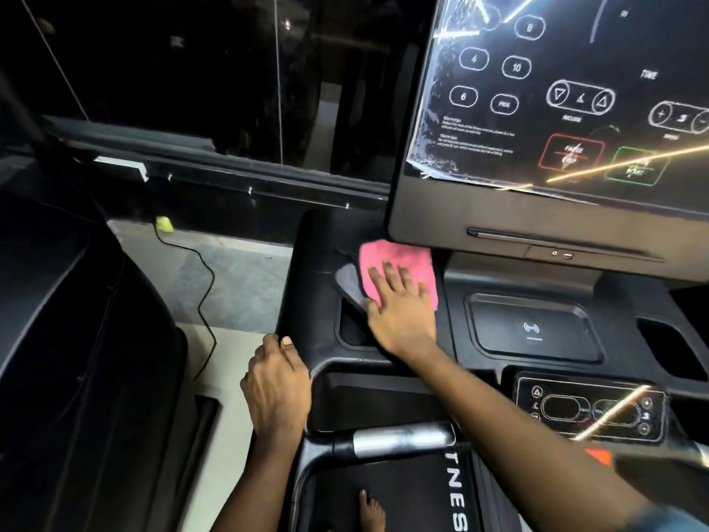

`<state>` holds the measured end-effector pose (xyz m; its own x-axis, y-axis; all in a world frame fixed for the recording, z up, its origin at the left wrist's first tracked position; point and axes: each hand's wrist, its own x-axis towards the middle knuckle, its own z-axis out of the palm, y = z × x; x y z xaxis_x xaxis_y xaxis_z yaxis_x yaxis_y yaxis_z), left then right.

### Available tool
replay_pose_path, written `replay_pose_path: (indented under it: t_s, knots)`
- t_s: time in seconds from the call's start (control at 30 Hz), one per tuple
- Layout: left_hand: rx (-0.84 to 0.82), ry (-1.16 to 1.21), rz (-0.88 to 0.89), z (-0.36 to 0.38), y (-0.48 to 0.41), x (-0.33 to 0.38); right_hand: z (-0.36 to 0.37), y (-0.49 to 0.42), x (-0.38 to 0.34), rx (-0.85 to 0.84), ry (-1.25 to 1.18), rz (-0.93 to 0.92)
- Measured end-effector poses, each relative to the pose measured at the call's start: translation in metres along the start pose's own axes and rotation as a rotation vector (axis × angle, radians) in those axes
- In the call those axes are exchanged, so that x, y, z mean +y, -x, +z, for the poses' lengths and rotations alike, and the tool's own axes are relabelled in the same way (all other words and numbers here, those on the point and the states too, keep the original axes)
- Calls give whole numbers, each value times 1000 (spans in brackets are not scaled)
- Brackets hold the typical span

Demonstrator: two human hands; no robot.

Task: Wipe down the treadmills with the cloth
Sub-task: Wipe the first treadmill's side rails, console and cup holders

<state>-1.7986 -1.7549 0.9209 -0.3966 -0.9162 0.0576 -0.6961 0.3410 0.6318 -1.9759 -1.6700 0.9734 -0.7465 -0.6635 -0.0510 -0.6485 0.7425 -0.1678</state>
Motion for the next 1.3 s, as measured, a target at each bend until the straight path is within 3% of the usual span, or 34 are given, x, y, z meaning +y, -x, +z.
replay_pose_path:
  t_s: [0.17, 0.3, 0.5, 0.73, 0.93, 1.17, 1.3]
  knots:
    - [-3, -22, -16, 0, 0, 0, -9, 5, 58, -7, 35, 124]
    - [-4, -37, 12, 0, 1, 3, -4, -12, 41, 22, -4, 147]
    - [-13, -48, 45, 0, 2, 4, 2, 77, 33, -5, 5, 146]
    - [-21, -12, 30, -5, 1, 6, -9, 19, 33, -44, 19, 228]
    - [-14, 23, 41, -6, 1, 5, 0, 99, 23, -43, -8, 233]
    - [-21, 9, 39, -6, 3, 4, -11, 24, 44, -96, -46, 237]
    - [-12, 11, 40, -6, 4, 4, -2, 81, 27, -58, -18, 224]
